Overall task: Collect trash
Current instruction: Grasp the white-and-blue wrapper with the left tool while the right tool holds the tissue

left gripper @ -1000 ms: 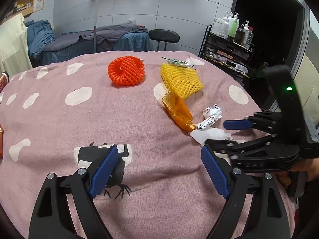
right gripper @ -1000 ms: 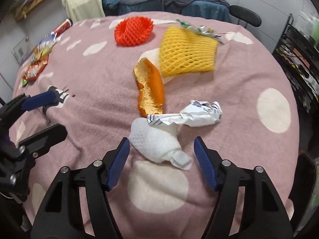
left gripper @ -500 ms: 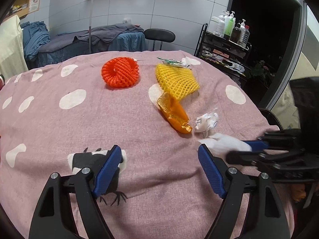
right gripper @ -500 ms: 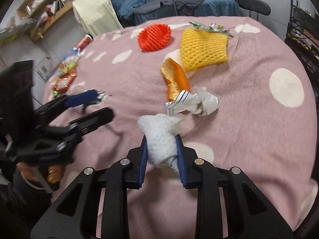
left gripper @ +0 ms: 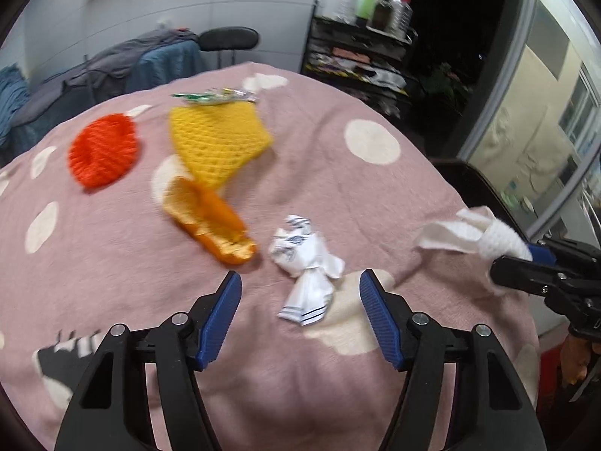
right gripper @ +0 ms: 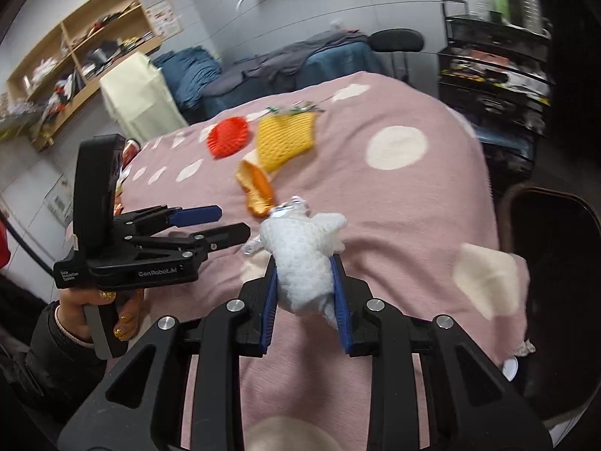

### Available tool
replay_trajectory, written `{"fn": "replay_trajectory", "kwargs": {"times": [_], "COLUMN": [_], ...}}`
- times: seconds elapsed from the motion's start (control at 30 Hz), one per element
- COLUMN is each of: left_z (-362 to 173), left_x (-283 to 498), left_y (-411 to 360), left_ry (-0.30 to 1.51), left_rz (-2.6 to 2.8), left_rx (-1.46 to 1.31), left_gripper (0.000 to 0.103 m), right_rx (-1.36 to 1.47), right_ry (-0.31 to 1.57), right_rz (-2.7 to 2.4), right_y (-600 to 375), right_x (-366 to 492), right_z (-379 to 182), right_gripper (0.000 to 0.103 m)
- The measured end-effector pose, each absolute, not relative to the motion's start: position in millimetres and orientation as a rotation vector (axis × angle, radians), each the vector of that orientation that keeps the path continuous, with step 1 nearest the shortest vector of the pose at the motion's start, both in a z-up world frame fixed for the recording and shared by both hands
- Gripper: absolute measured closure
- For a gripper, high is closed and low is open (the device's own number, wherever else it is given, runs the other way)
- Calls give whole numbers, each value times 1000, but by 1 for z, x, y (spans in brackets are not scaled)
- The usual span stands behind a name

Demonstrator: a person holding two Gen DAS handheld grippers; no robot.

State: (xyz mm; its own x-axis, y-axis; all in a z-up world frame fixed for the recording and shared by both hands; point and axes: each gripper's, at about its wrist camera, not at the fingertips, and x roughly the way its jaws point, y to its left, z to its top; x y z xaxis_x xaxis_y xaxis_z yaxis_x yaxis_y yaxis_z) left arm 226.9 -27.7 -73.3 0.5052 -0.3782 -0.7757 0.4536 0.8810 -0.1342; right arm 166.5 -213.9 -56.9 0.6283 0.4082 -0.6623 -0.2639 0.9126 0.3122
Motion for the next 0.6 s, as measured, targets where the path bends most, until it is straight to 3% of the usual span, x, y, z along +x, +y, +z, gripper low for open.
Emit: {"fn": "replay_trajectory", "kwargs": {"times": [0.1, 0.37, 0.6], "left_z": [-83, -98, -90], "left_x": [239, 263, 254], "left_y": [-44, -65, -53], "left_ry": [971, 1053, 1012], "left_rz": [-484, -431, -421], "left_rx": [138, 199, 139], "left_gripper": [44, 77, 88], "right_rx": [159, 186, 224], "right_ry": [772, 761, 742], "right_rz": [334, 294, 272], "right_y": [-227, -250, -265], "right_x": [157, 145, 137], "right_z": [-55, -59, -61], "right_gripper": [75, 75, 75]}}
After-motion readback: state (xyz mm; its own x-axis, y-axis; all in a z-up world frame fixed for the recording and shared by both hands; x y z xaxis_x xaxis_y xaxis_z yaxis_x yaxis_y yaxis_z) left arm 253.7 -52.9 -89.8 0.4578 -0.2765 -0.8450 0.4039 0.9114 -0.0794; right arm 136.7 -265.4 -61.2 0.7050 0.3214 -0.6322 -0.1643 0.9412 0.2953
